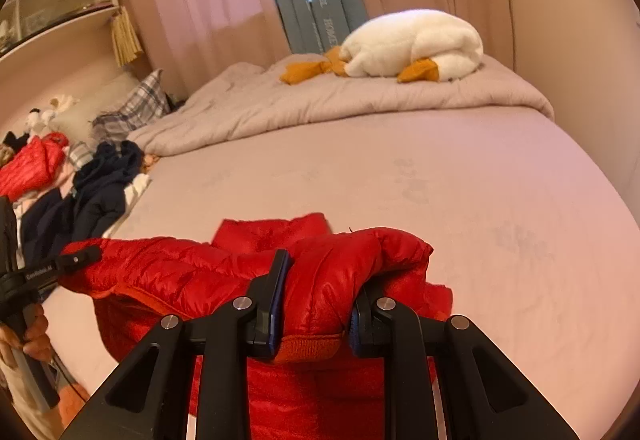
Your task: Fold large clothes
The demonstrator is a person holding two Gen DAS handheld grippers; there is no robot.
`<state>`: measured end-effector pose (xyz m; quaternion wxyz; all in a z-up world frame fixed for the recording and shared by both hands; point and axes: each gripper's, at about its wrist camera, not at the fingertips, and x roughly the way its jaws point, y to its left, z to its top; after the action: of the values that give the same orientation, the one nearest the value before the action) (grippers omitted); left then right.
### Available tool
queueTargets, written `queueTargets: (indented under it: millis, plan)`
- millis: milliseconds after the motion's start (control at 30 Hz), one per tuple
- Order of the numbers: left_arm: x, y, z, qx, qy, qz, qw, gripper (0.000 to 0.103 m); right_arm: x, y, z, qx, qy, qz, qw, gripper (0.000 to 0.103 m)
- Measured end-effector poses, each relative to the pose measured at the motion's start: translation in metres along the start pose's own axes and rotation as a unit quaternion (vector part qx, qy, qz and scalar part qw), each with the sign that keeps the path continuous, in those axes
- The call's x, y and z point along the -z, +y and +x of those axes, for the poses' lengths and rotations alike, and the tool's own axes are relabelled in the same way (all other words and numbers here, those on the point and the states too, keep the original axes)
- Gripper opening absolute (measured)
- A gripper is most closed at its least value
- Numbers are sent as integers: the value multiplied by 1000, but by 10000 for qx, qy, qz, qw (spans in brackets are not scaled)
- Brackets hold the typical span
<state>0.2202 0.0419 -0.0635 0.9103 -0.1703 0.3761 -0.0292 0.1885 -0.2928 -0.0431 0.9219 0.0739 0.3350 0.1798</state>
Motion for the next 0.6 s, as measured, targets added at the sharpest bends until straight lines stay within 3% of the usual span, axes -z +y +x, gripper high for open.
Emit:
queueTargets:
  millis: [600]
  plan:
    - [-9,-7,57,-383,181,288,9987,26,1,-28,38,-14,443,590,9973,26]
